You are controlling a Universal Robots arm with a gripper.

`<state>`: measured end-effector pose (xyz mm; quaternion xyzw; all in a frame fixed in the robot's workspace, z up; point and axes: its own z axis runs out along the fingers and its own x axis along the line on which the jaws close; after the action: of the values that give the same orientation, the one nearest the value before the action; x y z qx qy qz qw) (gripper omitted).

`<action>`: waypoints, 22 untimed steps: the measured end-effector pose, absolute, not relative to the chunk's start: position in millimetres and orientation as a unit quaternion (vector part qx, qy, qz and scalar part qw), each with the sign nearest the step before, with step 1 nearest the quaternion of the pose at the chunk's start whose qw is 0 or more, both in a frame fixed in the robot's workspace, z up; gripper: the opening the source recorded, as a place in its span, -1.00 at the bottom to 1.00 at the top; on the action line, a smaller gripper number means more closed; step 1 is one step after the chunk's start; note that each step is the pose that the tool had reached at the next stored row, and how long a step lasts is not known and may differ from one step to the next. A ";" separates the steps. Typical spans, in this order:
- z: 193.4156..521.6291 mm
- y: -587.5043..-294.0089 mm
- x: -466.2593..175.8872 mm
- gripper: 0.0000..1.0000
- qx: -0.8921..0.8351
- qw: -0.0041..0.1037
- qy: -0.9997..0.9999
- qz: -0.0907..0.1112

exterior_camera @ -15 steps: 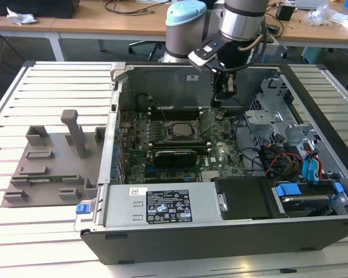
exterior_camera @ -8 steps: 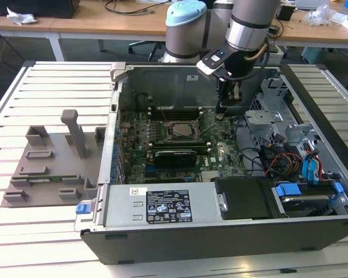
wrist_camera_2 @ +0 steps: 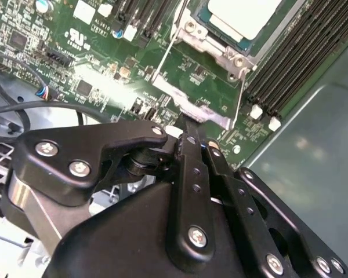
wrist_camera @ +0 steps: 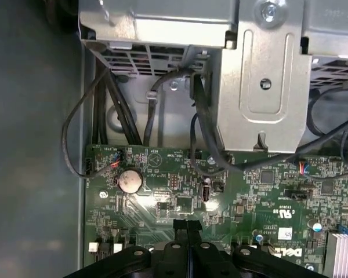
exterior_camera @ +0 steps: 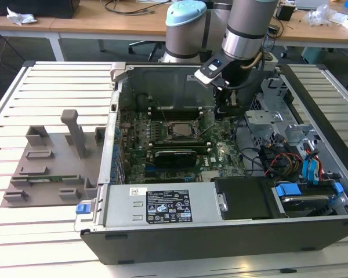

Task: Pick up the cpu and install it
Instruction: 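Close the cpu cover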

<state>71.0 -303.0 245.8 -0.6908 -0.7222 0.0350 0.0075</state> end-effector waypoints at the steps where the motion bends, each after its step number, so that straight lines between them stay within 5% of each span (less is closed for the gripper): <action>1: 245.8 -303.0 69.9 -0.79 -0.691 0.007 -0.722 0.035; 22: 245.4 -303.0 40.1 -0.79 -0.691 0.008 -0.722 0.035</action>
<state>40.1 -303.0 245.4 -0.6907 -0.7222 0.0349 0.0075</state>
